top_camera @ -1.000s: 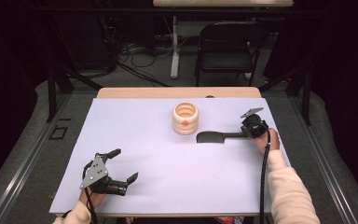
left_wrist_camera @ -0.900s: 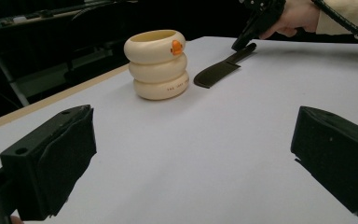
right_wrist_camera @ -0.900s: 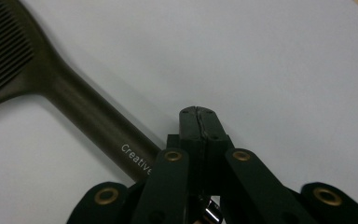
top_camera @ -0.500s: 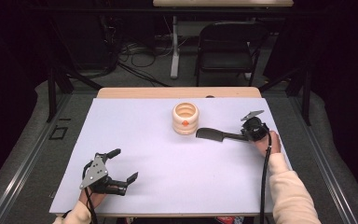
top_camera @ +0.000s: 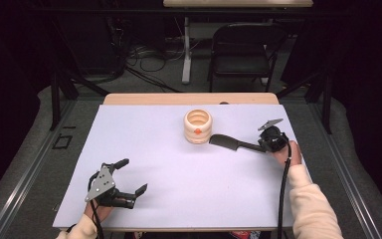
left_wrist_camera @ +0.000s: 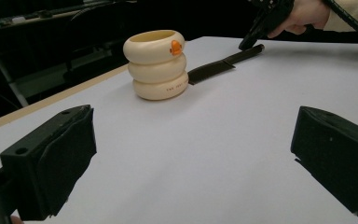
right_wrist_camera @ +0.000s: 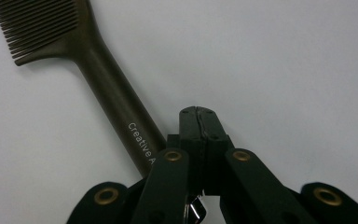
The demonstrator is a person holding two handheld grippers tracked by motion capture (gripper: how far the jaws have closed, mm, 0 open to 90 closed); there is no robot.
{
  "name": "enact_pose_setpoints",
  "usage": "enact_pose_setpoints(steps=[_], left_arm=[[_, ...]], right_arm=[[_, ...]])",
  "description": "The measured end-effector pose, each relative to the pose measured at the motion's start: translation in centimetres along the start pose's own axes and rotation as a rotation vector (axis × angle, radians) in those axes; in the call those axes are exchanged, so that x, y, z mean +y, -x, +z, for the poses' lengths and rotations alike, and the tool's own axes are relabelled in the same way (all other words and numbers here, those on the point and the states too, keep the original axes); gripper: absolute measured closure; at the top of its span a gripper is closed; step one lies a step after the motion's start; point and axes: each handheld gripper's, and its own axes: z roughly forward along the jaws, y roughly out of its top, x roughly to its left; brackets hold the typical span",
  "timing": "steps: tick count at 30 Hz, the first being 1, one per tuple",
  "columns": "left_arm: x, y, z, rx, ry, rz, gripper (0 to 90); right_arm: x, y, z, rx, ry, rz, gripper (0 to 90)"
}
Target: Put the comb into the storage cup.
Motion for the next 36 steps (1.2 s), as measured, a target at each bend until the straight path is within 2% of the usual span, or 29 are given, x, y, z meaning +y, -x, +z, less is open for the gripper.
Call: enact_pose_setpoints(steps=[14,18,26,36], left_arm=[[0.0,0.1,0.0,-0.005,-0.004,0.007,0.1],[0.0,0.0,0.0,-0.005,-0.003,0.002,0.1],[0.0,0.1,0.0,-0.006,-0.003,0.005,0.0],[0.0,0.0,0.1,-0.008,-0.002,0.002,0.0]], right_arm=[[-0.3,-0.5,-1.0,0.005,-0.002,0.007,89.0],[-0.3,-0.4,-1.7,-0.004,0.015,0.008,79.4],[-0.2,-0.4,-3.1,-0.02,0.04,0.01,67.6],[-0.5,-0.8,-4.8,0.028,0.05,-0.008,52.2]])
